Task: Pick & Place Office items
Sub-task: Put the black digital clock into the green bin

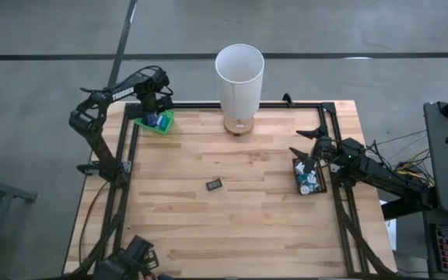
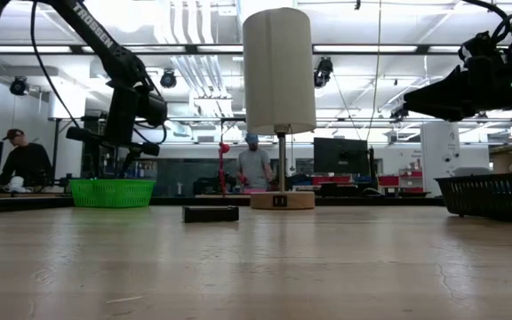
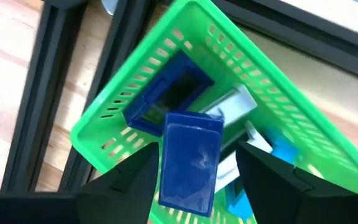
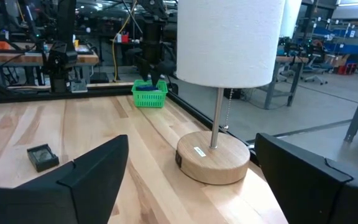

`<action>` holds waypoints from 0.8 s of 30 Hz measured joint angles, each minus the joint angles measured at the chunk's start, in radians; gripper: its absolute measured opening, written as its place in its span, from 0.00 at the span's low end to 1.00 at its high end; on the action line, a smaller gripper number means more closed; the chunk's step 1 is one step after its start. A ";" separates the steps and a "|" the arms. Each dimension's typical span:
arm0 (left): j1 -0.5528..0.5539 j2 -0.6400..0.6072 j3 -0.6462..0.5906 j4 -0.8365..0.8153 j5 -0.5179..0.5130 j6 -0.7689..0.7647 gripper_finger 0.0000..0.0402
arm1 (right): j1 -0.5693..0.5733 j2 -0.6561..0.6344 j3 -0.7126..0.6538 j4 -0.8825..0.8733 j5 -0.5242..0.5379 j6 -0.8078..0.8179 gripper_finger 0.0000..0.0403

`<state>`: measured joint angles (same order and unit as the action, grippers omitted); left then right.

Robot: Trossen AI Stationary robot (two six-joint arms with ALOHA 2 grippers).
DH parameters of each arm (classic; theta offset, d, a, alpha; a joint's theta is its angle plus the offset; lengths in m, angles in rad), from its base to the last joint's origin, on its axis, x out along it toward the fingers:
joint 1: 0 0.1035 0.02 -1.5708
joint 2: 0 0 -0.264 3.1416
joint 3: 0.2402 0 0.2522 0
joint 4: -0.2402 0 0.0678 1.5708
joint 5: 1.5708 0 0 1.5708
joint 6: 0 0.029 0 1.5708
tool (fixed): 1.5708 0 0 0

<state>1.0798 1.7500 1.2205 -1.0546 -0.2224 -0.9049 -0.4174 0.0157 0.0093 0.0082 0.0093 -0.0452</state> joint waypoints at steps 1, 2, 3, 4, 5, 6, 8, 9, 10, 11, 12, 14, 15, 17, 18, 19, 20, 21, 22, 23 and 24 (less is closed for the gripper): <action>0.000 0.000 0.000 0.000 0.012 0.011 0.55 | 0.000 0.000 0.000 0.000 0.000 0.000 0.87; 0.000 0.000 0.000 0.000 0.032 0.024 0.55 | 0.000 0.000 0.000 0.000 0.000 0.000 0.87; 0.000 0.000 0.000 0.000 0.056 0.039 0.55 | 0.000 0.000 0.000 0.000 0.000 0.000 0.87; 0.000 0.000 0.000 0.000 0.081 0.052 0.55 | 0.000 0.000 0.000 0.000 0.000 0.000 0.87; 0.000 0.000 0.001 0.000 0.104 0.065 0.55 | 0.000 0.000 0.000 0.000 0.000 0.000 0.86; -0.001 0.000 0.004 0.000 0.122 0.078 0.55 | 0.000 0.000 0.000 0.000 0.000 0.000 0.86; -0.006 -0.002 0.014 0.000 0.140 0.095 0.55 | 0.000 0.000 0.000 0.000 0.000 0.000 0.86; -0.010 -0.005 0.019 0.000 0.147 0.105 0.55 | 0.000 0.000 0.000 0.000 0.000 0.000 0.85; -0.016 -0.009 0.023 0.001 0.152 0.113 0.55 | 0.000 0.000 0.000 0.000 0.000 0.000 0.85; -0.026 -0.014 0.026 0.001 0.156 0.120 0.55 | 0.000 0.000 0.000 0.000 0.000 0.000 0.85; -0.038 -0.020 0.029 0.000 0.156 0.125 0.55 | 0.000 0.000 0.000 0.000 0.000 0.000 0.85; -0.066 -0.036 0.034 0.000 0.157 0.125 0.55 | 0.000 0.000 0.000 0.000 0.000 0.000 0.86; -0.083 -0.045 0.037 0.000 0.160 0.125 0.55 | 0.000 0.000 0.000 0.000 0.000 0.000 0.86; -0.115 -0.067 0.040 0.005 0.150 0.132 0.55 | 0.000 0.000 0.000 0.000 0.000 0.000 0.86; -0.134 -0.078 0.041 0.006 0.140 0.136 0.55 | 0.000 0.000 0.000 0.000 0.000 0.000 0.87; -0.154 -0.089 0.043 0.011 0.128 0.143 0.55 | 0.000 0.000 0.000 0.000 0.000 0.000 0.87; -0.175 -0.099 0.044 0.019 0.122 0.155 0.55 | 0.000 0.000 0.000 0.000 0.000 0.000 0.87; -0.197 -0.109 0.045 0.022 0.116 0.171 0.55 | 0.000 0.000 0.000 0.000 0.000 0.000 0.87; -0.222 -0.119 0.044 0.025 0.115 0.192 0.55 | 0.000 0.000 0.000 0.000 0.000 0.000 0.87; -0.247 -0.128 0.043 0.031 0.115 0.215 0.55 | 0.000 0.000 0.000 0.000 0.000 0.000 0.86; -0.274 -0.138 0.041 0.038 0.115 0.245 0.55 | 0.000 0.000 0.000 0.000 0.000 0.000 0.86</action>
<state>0.8061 1.6119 1.2612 -1.0167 -0.1078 -0.6599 -0.4172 0.0156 0.0093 0.0078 0.0095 -0.0452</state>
